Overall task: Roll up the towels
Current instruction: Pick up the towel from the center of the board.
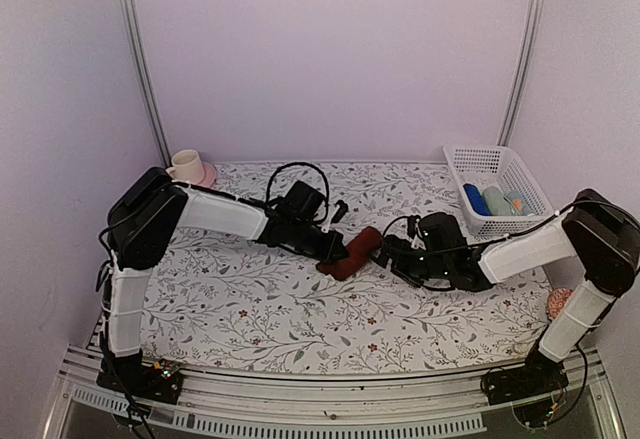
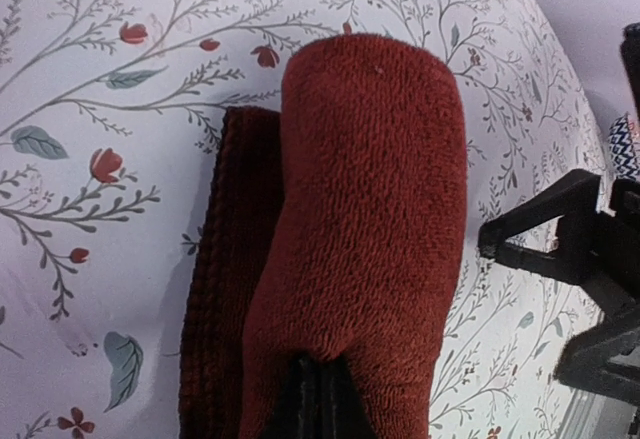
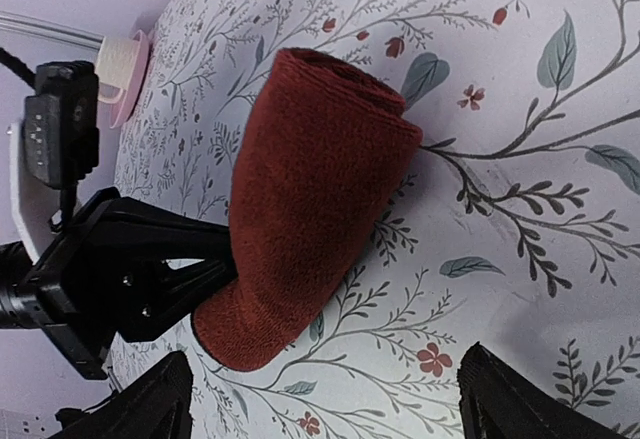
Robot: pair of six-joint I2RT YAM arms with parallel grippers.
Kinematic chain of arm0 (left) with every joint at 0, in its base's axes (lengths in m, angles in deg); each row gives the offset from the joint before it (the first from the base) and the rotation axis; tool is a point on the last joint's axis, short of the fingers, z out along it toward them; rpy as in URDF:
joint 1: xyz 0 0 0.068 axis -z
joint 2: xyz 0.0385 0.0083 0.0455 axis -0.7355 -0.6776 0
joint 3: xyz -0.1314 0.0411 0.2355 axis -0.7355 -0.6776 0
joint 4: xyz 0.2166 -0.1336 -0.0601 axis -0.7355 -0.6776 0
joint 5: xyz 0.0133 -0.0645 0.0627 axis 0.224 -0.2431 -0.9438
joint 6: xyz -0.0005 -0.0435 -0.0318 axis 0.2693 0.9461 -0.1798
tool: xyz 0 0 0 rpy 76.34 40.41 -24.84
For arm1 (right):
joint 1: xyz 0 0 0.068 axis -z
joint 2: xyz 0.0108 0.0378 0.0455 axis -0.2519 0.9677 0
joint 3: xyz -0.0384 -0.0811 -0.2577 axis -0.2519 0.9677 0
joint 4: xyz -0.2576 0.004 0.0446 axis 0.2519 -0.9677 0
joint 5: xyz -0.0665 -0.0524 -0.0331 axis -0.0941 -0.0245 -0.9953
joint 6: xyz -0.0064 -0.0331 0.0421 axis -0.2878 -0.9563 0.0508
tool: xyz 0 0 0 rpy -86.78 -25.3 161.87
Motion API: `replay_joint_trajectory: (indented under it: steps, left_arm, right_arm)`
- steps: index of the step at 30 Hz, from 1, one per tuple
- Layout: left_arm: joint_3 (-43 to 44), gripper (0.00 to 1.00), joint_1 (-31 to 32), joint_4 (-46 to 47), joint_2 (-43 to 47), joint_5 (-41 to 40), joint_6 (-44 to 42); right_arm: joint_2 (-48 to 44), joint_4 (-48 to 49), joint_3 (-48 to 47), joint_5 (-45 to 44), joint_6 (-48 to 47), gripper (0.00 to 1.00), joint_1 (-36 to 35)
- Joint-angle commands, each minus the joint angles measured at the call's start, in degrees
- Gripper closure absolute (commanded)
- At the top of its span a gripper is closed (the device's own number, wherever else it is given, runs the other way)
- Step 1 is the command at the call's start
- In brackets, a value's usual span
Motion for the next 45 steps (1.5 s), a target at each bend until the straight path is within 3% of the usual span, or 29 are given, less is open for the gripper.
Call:
replay_joint_trajectory:
  steps: [1, 9, 15, 24, 37, 41, 45]
  left_arm:
    - [-5.36, 1.0, 1.09, -3.98, -3.45, 4.52, 6.63]
    - [-11.35, 1.0, -1.05, 3.15, -3.72, 10.79, 12.74]
    - [-14.27, 1.0, -1.81, 6.99, -3.54, 14.87, 16.44]
    - [-17.68, 1.0, -3.71, 12.2, -3.67, 18.28, 20.41]
    - [-17.74, 1.0, -5.81, 11.47, -2.81, 16.98, 19.18]
    - [-17.33, 1.0, -5.77, 10.64, -2.96, 16.83, 18.67]
    - [-16.71, 1.0, -5.84, 10.18, -2.48, 17.52, 17.74]
  right_arm:
    - [6.21, 5.18, -3.63, 2.26, 4.79, 0.09, -0.17]
    - [14.24, 7.09, -8.89, 5.08, 6.36, 0.13, -0.22]
    - [19.09, 10.86, -11.14, 8.6, 7.6, 0.23, -0.22]
    - [21.47, 15.71, -12.15, 9.21, 6.73, 0.32, -0.59]
    - [25.14, 20.52, -15.01, 12.19, 3.74, 0.43, -1.58]
    - [25.86, 20.5, -15.44, 12.81, 3.51, 0.53, -1.62]
    - [26.98, 21.17, -16.16, 14.04, 3.51, 0.72, -1.63]
